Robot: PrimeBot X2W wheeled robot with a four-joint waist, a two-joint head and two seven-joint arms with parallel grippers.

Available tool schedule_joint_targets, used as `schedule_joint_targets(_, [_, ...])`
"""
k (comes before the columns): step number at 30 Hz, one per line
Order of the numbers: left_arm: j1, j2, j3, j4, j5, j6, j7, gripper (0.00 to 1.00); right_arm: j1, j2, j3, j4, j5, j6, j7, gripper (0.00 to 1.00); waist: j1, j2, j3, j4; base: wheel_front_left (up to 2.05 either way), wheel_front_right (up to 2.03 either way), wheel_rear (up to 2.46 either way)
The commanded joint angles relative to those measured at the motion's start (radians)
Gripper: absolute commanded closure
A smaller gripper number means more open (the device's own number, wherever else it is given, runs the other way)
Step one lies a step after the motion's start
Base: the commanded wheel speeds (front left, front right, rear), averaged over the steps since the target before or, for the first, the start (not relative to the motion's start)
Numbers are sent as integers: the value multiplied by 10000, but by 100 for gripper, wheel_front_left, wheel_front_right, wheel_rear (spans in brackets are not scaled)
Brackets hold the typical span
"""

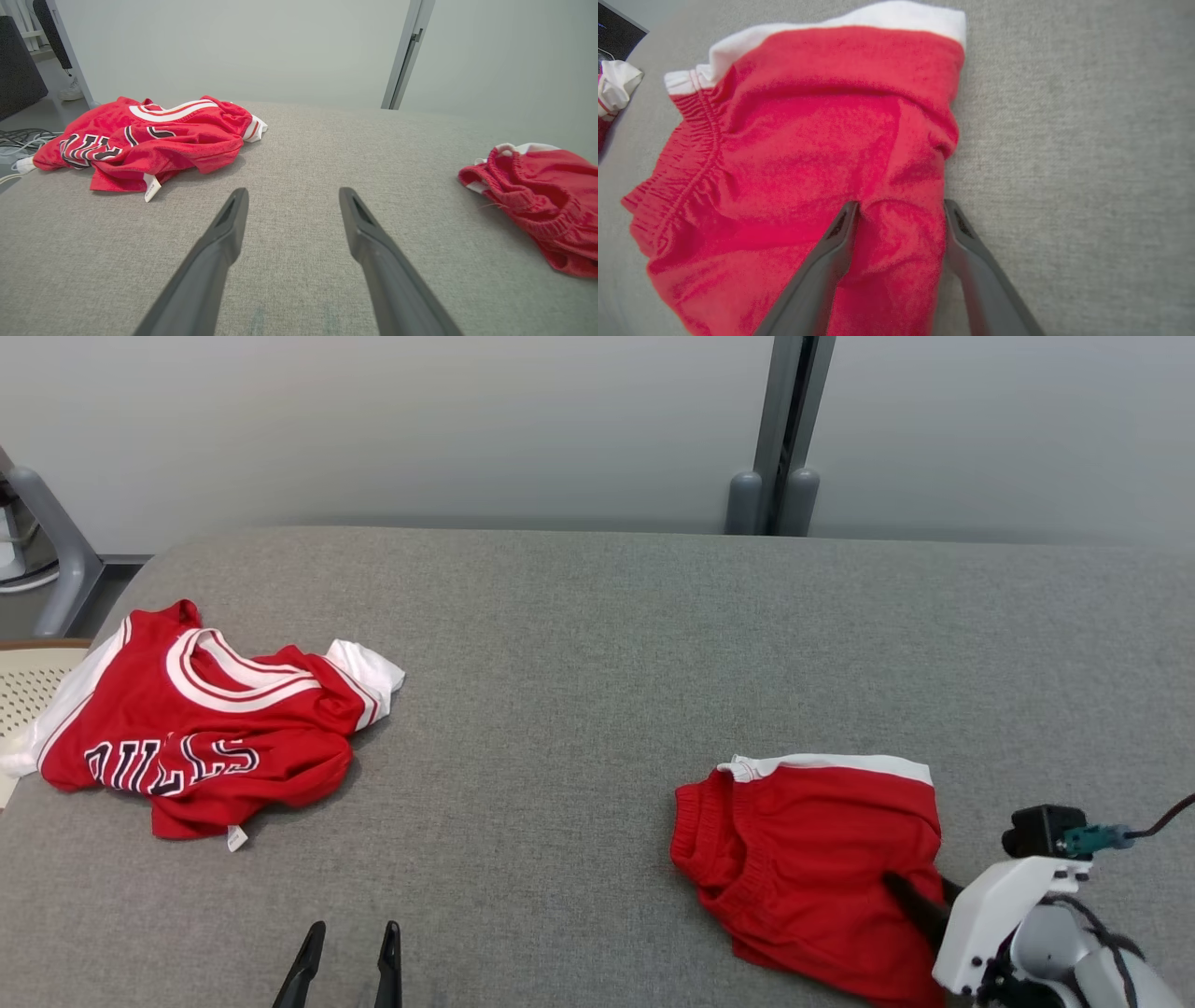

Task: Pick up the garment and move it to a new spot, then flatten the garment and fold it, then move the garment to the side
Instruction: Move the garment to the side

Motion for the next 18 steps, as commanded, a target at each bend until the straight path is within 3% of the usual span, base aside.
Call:
schedule_joint_targets(1, [-104,39,-9,-55,-71,79,-16,0,-262,-292,-72,10,-135,1,-125,100,0,0,163,-38,0,0,0])
schedule_joint_targets(4, [-322,35,-116,-234,-158,124,-14,0,-1121,-974,-269,-89,-530,1,-133,100,0,0,755,-282,0,0,0])
schedule_joint_targets(13, [-1916,39,-683,-332,118,-128,-14,0,-3981,-3994,-952,895,-3146,-3,175,100,0,0,2773,-462,0,0,0])
schedule_joint_targets(14, [-2037,36,-720,-341,139,-128,-12,0,-4221,-4156,-1129,1079,-3300,0,168,100,0,0,2901,-447,0,0,0])
schedule_joint_targets(18, [-2282,47,-766,-364,162,-60,-14,0,-4705,-3742,-1688,1309,-2785,9,-47,100,0,0,3063,-391,0,0,0])
